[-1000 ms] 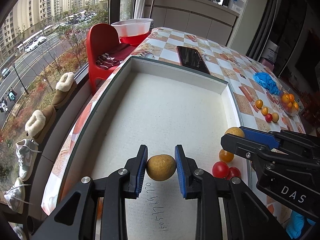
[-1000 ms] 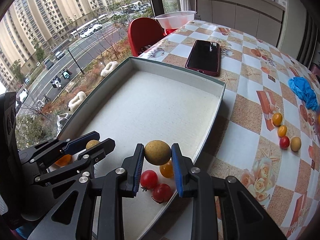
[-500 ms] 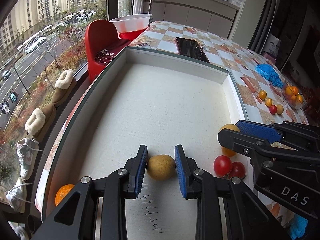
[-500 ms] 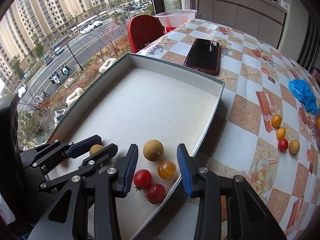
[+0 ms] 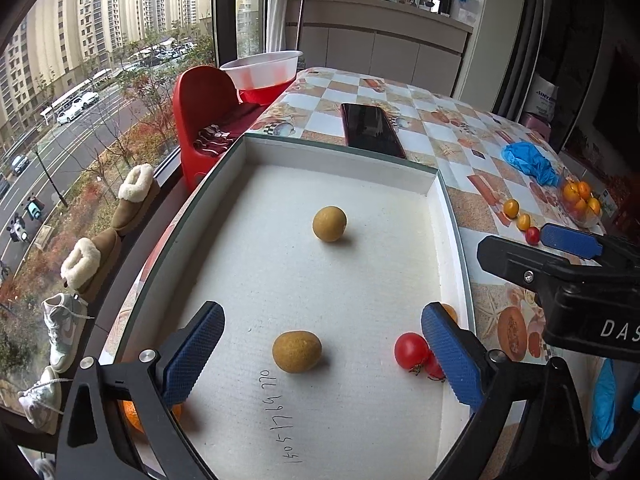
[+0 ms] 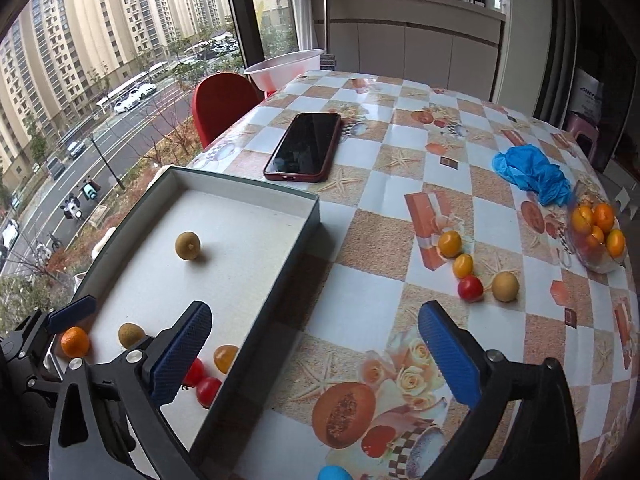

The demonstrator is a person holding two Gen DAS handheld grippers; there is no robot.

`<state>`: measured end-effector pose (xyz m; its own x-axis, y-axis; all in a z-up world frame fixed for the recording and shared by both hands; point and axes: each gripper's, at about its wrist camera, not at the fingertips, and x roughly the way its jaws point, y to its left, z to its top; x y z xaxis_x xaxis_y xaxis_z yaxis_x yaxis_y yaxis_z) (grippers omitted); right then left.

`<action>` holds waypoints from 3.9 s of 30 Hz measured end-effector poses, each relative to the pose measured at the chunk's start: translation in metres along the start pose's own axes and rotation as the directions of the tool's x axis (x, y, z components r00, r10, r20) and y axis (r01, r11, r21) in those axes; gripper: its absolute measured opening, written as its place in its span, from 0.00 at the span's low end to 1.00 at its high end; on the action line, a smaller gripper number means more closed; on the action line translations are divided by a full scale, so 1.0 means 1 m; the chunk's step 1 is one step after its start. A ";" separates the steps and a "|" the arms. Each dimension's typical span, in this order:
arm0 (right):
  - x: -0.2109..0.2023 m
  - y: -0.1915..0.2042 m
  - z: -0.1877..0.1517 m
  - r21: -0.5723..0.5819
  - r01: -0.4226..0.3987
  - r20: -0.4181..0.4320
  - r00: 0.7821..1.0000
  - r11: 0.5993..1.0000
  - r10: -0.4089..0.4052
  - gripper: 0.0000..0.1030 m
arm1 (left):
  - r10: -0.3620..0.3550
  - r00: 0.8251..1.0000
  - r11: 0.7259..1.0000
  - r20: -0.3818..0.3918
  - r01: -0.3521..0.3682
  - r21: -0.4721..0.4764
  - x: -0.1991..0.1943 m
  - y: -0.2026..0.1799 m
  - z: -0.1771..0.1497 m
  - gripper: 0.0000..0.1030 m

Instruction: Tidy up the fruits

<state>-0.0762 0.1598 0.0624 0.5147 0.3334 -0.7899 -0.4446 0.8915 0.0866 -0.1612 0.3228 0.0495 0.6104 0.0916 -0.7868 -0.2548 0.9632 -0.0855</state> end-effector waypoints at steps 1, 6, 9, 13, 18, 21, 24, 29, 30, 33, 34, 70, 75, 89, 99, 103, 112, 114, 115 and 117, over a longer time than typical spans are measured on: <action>0.000 -0.008 0.000 0.018 0.012 -0.004 1.000 1.000 -0.012 1.00 | -0.008 1.000 1.000 -0.003 0.008 -0.005 -0.001 -0.002 0.001 0.97; 0.002 -0.052 -0.007 0.116 0.018 -0.045 0.999 0.993 -0.013 1.00 | -0.031 0.999 1.000 -0.029 0.031 -0.002 -0.002 -0.019 0.006 0.97; 0.003 -0.074 -0.013 0.150 0.039 -0.067 0.997 0.988 -0.029 1.00 | -0.032 0.999 0.999 -0.026 0.033 0.024 -0.004 -0.034 0.008 0.97; 0.005 -0.103 -0.026 0.190 0.072 -0.098 0.994 0.979 -0.054 1.00 | -0.044 0.998 0.996 -0.035 0.046 0.070 -0.005 -0.057 0.010 0.97; 0.006 -0.133 -0.044 0.214 0.120 -0.135 0.987 0.969 -0.092 1.00 | -0.055 0.997 0.990 -0.053 0.061 0.124 -0.004 -0.086 0.010 0.97; 0.006 -0.150 -0.055 0.221 0.157 -0.156 0.980 0.962 -0.124 1.00 | -0.064 0.996 0.987 -0.064 0.073 0.143 -0.003 -0.100 0.012 0.97; 0.006 -0.166 -0.065 0.223 0.193 -0.173 0.973 0.955 -0.156 1.00 | -0.070 0.995 0.984 -0.075 0.081 0.158 -0.001 -0.115 0.014 0.97; 0.004 -0.177 -0.071 0.184 0.230 -0.169 0.965 0.956 -0.200 1.00 | -0.090 0.992 0.980 -0.094 0.105 0.170 0.007 -0.139 0.019 0.97; 0.004 -0.178 -0.072 0.174 0.229 -0.164 0.966 0.958 -0.201 1.00 | -0.091 0.991 0.979 -0.096 0.107 0.172 0.009 -0.144 0.021 0.97; 0.003 -0.178 -0.075 0.143 0.225 -0.141 0.968 0.964 -0.205 1.00 | -0.096 0.989 0.979 -0.112 0.114 0.168 0.019 -0.157 0.024 0.97; 0.003 -0.178 -0.076 0.139 0.221 -0.129 0.970 0.965 -0.204 1.00 | -0.098 0.988 0.979 -0.119 0.117 0.165 0.022 -0.160 0.025 0.97; 0.018 -0.177 -0.037 0.063 0.091 -0.007 0.996 0.994 -0.090 0.28 | -0.081 0.991 0.977 -0.108 0.100 0.187 0.054 -0.188 0.045 0.97; -0.012 -0.202 -0.069 0.149 0.106 -0.003 0.994 0.983 -0.107 0.28 | -0.083 0.988 0.974 -0.128 0.108 0.201 0.079 -0.213 0.044 0.97; -0.035 -0.211 -0.105 0.201 0.180 0.001 0.983 0.963 -0.184 0.28 | -0.070 0.991 0.965 -0.110 0.095 0.246 0.105 -0.251 0.039 0.40; -0.038 -0.194 -0.115 0.217 0.218 0.035 0.972 0.951 -0.231 0.28 | -0.086 0.995 0.968 -0.053 0.096 0.230 0.062 -0.203 -0.011 0.26; -0.039 -0.190 -0.118 0.212 0.230 0.059 0.967 0.950 -0.247 0.28 | -0.101 0.993 0.969 -0.053 0.110 0.220 0.054 -0.192 -0.019 0.27; -0.041 -0.196 -0.119 0.247 0.196 0.069 0.973 0.949 -0.219 0.28 | -0.142 0.990 0.965 0.006 0.137 0.226 0.064 -0.223 0.025 0.82; -0.041 -0.197 -0.119 0.249 0.193 0.070 0.974 0.949 -0.216 0.28 | -0.134 0.991 0.967 -0.006 0.132 0.219 0.074 -0.228 0.033 0.82; -0.041 -0.197 -0.119 0.251 0.189 0.071 0.974 0.949 -0.213 0.28 | -0.125 0.992 0.968 -0.011 0.125 0.218 0.079 -0.230 0.036 0.82; -0.041 -0.198 -0.119 0.258 0.181 0.074 0.976 0.949 -0.206 0.28 | -0.112 0.993 0.971 -0.024 0.115 0.210 0.090 -0.233 0.041 0.82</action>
<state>-0.0967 -0.0674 0.0053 0.6482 0.1647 -0.7434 -0.1402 0.9855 0.0960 -0.0166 0.1172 0.0235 0.6169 -0.0233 -0.7867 -0.0197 0.9988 -0.0451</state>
